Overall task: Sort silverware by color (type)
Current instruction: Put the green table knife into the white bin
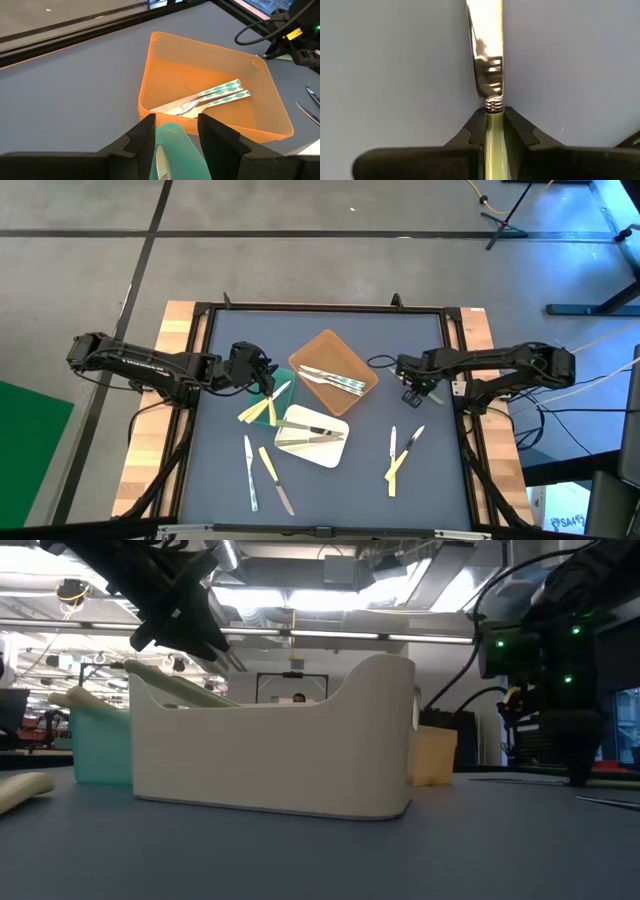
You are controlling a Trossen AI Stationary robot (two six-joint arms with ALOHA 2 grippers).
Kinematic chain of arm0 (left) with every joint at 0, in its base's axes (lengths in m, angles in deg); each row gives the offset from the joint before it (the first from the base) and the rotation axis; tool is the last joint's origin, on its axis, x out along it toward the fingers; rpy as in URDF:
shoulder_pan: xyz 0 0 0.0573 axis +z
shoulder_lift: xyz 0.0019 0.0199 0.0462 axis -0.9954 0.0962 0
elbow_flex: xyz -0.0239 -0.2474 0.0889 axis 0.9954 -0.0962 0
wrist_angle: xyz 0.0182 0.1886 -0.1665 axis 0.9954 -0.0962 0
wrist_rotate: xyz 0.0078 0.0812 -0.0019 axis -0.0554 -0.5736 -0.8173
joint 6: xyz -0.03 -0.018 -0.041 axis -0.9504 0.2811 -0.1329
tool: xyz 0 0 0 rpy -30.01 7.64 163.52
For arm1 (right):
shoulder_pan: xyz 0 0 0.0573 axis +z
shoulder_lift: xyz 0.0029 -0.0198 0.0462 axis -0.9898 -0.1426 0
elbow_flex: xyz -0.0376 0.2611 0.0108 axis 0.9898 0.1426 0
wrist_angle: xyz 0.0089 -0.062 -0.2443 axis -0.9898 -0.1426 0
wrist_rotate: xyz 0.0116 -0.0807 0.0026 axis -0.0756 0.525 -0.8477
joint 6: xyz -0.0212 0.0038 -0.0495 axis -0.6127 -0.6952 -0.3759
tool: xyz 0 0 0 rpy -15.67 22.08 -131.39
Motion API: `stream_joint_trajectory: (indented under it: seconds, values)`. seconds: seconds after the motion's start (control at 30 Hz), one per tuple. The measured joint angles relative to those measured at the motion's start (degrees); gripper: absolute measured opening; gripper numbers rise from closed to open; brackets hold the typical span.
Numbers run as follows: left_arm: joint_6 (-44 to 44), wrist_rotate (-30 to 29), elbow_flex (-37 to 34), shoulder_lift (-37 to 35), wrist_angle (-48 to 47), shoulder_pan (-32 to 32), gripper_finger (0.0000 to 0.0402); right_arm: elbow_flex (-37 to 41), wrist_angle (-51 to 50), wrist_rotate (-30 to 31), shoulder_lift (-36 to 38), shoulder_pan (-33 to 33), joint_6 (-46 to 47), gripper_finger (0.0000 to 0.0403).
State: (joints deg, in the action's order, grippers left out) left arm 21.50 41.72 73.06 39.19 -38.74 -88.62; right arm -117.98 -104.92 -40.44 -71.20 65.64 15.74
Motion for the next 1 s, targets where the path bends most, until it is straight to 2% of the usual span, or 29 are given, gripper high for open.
stream_joint_trajectory:
  seconds: [0.43, 0.83, 1.0]
  values:
    - [0.00, -0.35, 0.00, 0.00, 0.00, -0.01, 0.0141, -1.13, 15.85, -1.17, 0.04, -0.01, -0.25, 0.0030]
    - [0.00, -0.34, 0.00, 0.00, 0.00, 0.00, 0.0141, -1.13, 19.24, 1.00, 0.08, -0.01, -0.27, 0.0030]
    - [0.00, -0.36, 0.00, 0.00, 0.01, 0.00, 0.0141, -1.17, 23.79, 1.98, 0.11, -0.02, -0.27, 0.0030]
